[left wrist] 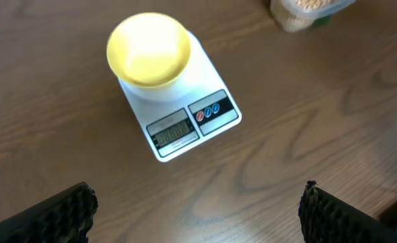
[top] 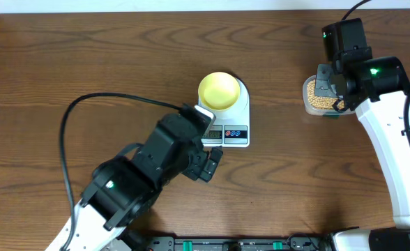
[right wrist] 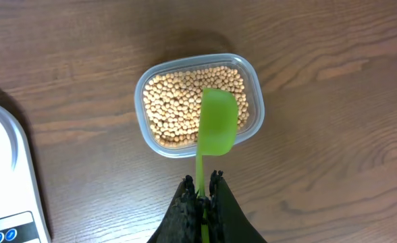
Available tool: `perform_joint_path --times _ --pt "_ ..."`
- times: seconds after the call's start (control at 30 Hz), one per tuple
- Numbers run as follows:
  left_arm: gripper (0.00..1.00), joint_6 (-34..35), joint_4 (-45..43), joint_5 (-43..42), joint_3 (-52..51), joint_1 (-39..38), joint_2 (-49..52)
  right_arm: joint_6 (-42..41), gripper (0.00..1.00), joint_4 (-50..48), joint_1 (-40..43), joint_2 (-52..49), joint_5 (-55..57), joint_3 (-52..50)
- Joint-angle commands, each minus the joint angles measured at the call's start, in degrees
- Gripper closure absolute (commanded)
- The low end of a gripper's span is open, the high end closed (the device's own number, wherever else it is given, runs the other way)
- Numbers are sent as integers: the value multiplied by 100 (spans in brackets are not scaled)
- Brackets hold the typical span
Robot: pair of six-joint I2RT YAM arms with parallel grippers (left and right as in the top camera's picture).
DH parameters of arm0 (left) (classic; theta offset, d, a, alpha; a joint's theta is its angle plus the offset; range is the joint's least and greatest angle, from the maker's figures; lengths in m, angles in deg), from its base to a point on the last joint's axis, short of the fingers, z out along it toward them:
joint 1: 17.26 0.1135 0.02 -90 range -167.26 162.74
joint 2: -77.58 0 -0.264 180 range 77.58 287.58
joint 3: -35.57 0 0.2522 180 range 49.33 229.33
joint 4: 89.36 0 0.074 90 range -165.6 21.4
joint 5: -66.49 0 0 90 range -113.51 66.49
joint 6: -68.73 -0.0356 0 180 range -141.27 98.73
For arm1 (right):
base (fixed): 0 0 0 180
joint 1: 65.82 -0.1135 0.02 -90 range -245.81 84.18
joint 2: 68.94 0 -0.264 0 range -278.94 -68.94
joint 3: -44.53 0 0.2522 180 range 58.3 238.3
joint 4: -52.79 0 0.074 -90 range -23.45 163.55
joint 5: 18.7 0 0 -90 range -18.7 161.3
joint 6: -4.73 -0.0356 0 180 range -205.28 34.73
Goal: Scoop item into bowl and weigh 50g on scale
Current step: 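Lower scoop with right gripper into the soybean tub and scoop beans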
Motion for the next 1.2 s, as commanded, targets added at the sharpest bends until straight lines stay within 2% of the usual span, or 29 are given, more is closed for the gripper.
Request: perform_joint_path --times 0.0,0.5,0.77,0.9,1.17 --pt "2 7 -11 76 44 15 -214 98 99 -28 81 37 125 90" --pt "2 9 48 72 42 15 -164 101 99 -671 459 33 212 87" --pt "2 -81 55 76 39 15 -20 81 99 -365 461 -105 205 87" --pt "2 -79 55 74 39 15 37 -205 99 -127 466 -339 205 87" --pt "2 -79 162 72 37 15 72 -203 99 -131 505 -774 205 87"
